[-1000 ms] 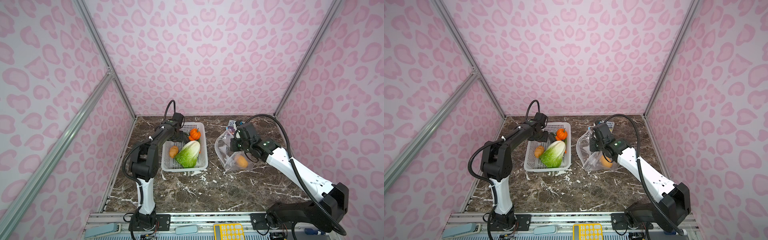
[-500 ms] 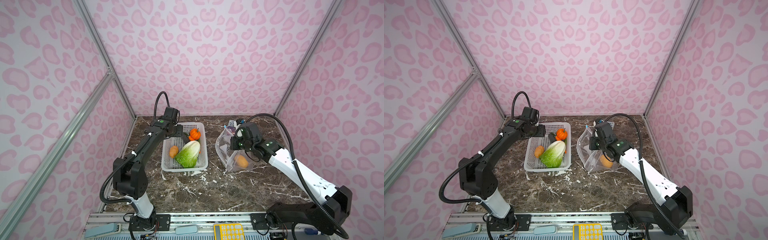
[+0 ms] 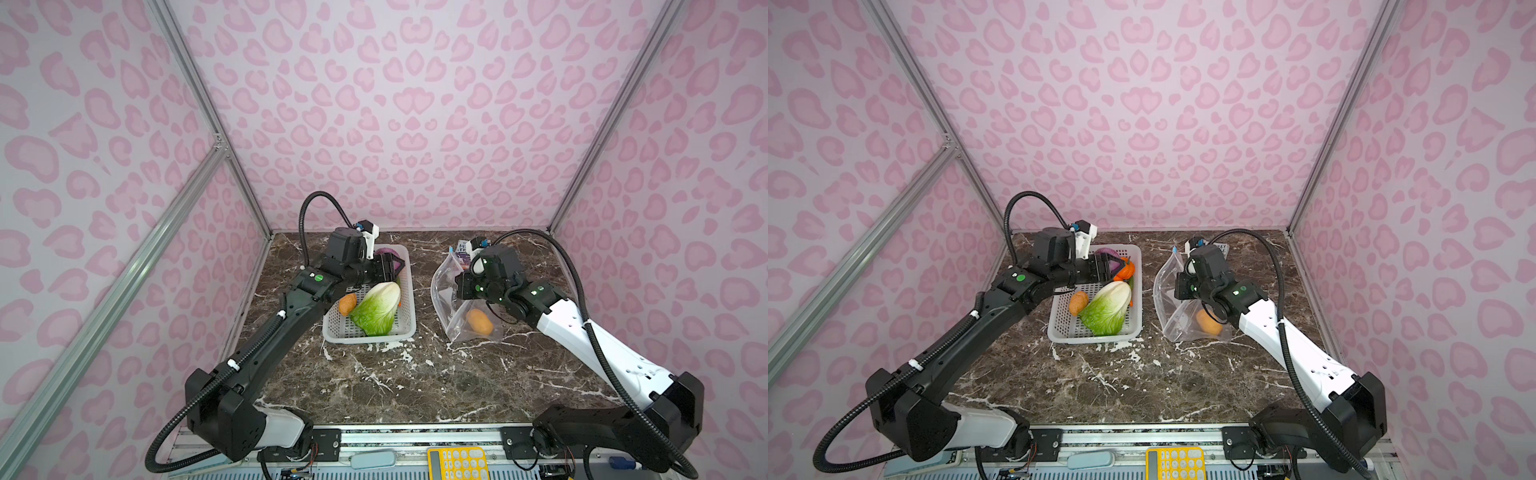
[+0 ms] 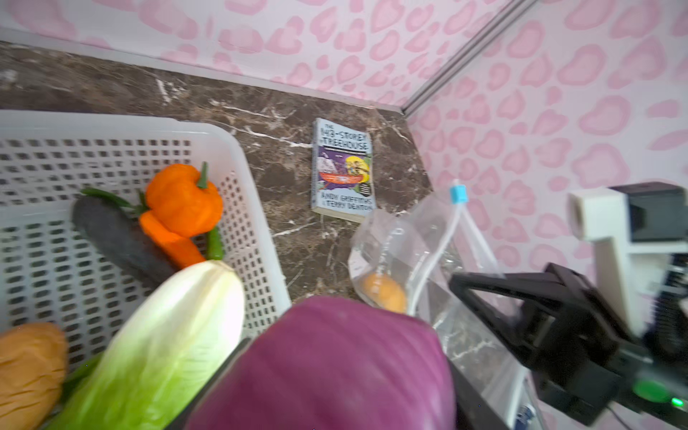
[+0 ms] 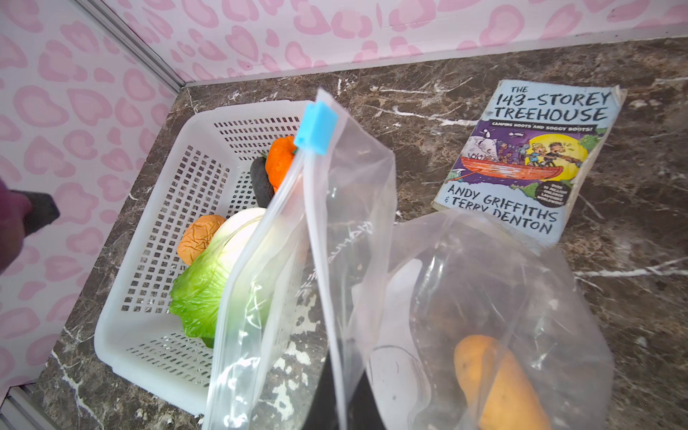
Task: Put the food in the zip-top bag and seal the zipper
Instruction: 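Lift the red onion with the left gripper and carry it to the bag mouth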
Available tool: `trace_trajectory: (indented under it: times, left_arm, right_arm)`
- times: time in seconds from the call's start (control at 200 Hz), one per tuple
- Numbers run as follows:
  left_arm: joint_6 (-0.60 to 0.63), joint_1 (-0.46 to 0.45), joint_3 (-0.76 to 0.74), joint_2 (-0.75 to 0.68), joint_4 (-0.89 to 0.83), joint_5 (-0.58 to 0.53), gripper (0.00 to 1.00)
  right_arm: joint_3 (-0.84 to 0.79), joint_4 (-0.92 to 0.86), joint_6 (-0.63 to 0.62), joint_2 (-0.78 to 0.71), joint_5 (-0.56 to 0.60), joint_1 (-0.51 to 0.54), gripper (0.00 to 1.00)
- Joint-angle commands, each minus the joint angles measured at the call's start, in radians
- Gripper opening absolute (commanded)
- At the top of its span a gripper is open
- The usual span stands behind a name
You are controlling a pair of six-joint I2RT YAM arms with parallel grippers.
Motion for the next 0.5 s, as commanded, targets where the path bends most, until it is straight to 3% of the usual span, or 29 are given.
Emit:
trace_trajectory:
  times: [0.0, 0.495]
  left_arm:
    - [-0.105, -0.049, -0.020, -0.013, 0.166, 0.047, 0.52]
    - [-0.353, -0.202, -0.115, 0.067, 0.522, 0.130, 0.51]
  right_arm:
    - [-0.006, 0.044, 0.018, 0.005, -0.017, 0.000, 0.00]
    - [-0.025, 0.044, 0.037, 0.003, 0.005, 0.000, 0.00]
